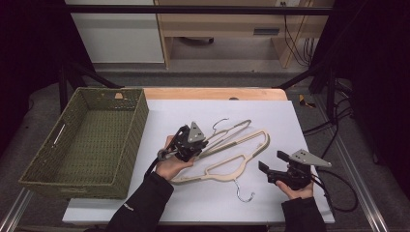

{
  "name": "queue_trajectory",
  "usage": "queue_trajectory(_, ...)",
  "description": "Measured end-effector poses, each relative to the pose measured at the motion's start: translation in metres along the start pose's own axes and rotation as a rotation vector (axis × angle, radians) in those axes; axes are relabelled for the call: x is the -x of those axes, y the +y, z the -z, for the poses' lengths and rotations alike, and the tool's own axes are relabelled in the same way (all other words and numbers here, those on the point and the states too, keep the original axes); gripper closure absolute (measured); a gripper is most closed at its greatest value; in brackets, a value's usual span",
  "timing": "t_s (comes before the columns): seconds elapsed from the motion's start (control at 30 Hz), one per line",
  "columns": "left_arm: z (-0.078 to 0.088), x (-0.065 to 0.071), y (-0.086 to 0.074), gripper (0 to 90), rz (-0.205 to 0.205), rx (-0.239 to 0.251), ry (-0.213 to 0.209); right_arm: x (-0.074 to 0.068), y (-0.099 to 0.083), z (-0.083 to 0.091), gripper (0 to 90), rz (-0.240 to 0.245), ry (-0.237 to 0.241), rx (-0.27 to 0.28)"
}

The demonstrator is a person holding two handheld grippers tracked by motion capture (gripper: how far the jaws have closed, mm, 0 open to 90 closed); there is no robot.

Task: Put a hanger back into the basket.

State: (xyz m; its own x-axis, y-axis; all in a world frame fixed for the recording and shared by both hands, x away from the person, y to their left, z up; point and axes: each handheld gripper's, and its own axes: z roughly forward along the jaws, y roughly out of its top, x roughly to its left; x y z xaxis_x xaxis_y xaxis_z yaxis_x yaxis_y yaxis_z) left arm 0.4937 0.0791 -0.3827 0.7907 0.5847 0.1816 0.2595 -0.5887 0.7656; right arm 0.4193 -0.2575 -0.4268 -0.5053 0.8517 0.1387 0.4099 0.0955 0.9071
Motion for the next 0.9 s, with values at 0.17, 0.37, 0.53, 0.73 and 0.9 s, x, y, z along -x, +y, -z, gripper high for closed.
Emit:
queue_trajectory(0.17,0.023,-0.007,0.003,86.1,0.053,0.071,-0.011,-0.002,0.002,0.003,10.0,0.009,0.008,0.016)
queue_trajectory(0.37,0.052,-0.015,0.009,86.1,0.077,0.124,-0.026,-0.003,0.004,0.005,5.7,0.026,0.002,0.024)
queue_trajectory(0.53,0.083,-0.023,0.014,86.1,0.089,0.164,-0.027,-0.004,0.005,0.007,3.6,0.033,-0.013,0.03)
queue_trajectory(0.73,0.12,-0.039,0.022,86.1,0.099,0.208,-0.023,-0.005,0.006,0.008,3.3,0.039,-0.01,0.032)
queue_trajectory(0.9,0.147,-0.054,0.024,86.1,0.101,0.217,0.003,-0.004,0.006,0.009,3.4,0.043,-0.013,0.036)
